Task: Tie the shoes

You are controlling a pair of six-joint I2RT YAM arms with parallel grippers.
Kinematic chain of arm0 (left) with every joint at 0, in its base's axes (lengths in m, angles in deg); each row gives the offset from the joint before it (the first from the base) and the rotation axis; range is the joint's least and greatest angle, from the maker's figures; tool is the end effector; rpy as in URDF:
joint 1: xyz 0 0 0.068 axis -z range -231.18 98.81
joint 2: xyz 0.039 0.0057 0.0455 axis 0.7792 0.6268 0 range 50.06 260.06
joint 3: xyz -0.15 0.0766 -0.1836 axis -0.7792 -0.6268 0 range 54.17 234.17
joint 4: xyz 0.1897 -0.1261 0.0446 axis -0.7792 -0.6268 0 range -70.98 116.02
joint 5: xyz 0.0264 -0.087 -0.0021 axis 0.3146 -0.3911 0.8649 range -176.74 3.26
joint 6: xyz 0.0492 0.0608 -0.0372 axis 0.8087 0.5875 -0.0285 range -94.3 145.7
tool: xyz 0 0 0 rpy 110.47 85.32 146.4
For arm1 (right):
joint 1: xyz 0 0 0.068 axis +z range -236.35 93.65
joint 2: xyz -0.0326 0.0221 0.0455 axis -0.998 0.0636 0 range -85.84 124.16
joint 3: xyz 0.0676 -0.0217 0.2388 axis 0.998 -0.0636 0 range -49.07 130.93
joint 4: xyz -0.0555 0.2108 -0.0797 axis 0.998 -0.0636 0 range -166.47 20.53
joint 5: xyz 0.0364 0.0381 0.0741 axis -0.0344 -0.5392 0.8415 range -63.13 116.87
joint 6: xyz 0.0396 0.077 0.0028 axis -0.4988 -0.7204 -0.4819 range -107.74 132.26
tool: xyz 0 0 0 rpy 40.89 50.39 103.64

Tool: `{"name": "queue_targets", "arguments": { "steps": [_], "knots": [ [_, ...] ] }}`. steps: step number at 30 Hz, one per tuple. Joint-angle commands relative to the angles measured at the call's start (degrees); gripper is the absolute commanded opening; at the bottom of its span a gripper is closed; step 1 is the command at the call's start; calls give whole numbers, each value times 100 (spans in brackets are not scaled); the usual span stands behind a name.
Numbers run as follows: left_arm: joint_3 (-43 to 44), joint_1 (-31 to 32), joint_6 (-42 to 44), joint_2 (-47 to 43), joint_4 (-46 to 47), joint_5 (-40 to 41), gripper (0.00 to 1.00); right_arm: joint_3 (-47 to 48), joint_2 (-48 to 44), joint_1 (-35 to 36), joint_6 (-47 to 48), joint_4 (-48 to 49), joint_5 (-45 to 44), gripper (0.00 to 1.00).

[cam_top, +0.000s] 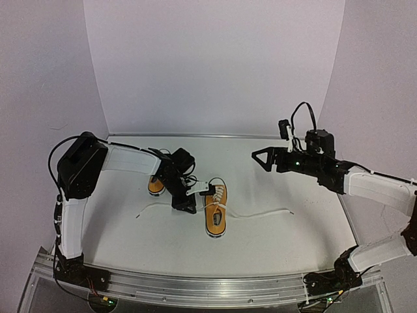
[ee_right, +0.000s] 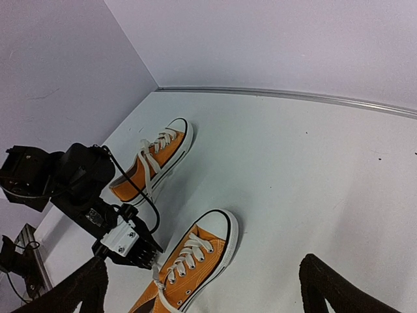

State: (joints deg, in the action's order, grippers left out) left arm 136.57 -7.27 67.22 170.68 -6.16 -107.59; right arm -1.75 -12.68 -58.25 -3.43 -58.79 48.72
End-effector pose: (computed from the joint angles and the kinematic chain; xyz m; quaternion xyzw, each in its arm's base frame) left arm 0.2660 -0.2941 0.0976 0.6801 0.6911 -0.1818 0.1636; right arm 0.2590 0.1706 0.2657 -0.1988 0.7628 0.3622 0.4975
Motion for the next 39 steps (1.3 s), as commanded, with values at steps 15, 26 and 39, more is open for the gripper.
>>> {"name": "queue_targets", "arguments": {
  "steps": [15, 26, 39],
  "knots": [
    [-1029, 223, -883, -1230, 1559, -445, 0, 260, 196, -185, 73, -1418, -435, 94],
    [-1861, 285, -2071, -1598, 4319, -1403, 0, 162, 200, -170, -1, -2403, -465, 83],
    [-1791, 286, -2011, -1442, 4386, -1554, 0, 887, 1376, 563, 177, -3723, -1916, 83]
  ]
}}
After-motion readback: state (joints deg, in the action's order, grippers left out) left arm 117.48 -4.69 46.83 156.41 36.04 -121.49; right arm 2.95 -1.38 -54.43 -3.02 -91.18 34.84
